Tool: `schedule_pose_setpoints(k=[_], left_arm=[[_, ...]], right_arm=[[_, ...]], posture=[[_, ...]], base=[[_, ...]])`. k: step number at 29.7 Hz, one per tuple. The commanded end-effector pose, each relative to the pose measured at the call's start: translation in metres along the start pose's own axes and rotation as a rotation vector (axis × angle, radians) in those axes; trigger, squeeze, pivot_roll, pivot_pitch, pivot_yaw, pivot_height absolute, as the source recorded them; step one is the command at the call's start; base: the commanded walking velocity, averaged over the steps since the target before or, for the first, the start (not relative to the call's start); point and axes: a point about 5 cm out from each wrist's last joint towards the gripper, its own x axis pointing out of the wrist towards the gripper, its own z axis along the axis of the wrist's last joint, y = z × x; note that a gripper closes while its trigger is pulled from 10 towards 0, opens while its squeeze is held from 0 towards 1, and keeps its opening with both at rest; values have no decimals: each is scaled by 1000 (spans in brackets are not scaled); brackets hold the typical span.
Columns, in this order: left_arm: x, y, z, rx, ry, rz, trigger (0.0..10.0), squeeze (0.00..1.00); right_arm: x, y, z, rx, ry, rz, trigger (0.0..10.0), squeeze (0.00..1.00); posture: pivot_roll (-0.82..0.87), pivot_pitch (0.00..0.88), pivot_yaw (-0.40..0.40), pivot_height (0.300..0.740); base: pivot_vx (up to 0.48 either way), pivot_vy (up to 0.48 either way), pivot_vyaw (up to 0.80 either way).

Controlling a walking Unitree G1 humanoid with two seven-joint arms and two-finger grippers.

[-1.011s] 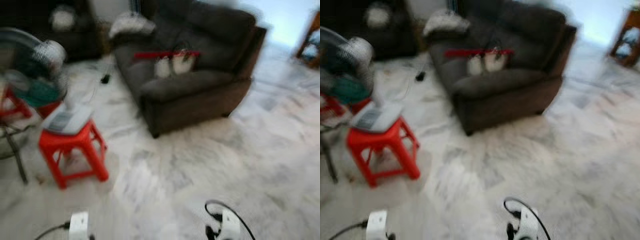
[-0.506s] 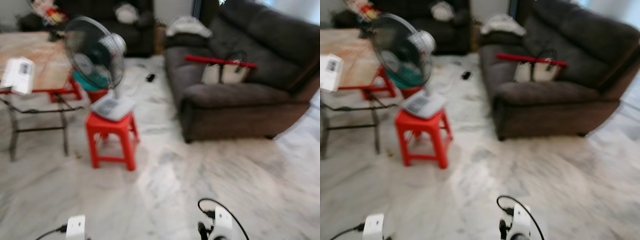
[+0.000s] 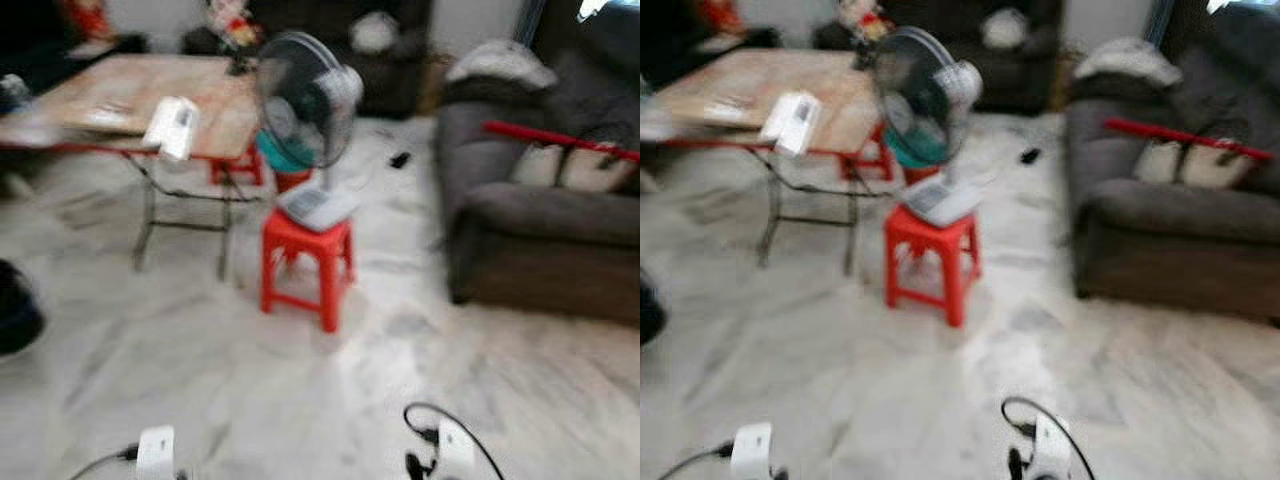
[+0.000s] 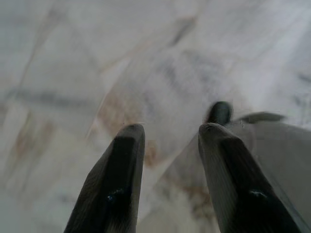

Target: Picking trash to rubbish bin

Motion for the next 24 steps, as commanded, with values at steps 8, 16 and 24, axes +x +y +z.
schedule_pose_setpoints(k=[8,16,24], left_arm=[[1,2,9,17,-25,9,10000,0],[1,6,12,2,-33,23,10000,0],[1,6,14,-14,-39,26,10000,0]], right_arm=[[1,5,5,55,-16,4,10000,0],[2,5,7,70,-26,9,10000,0],[2,4,8,96,-23,4,10000,0]], posture=[[-18,0,-12,740],[-15,0,-15,740],[-15,0,-15,740]], base=[[0,0,600],[0,0,0],[0,31,0]])
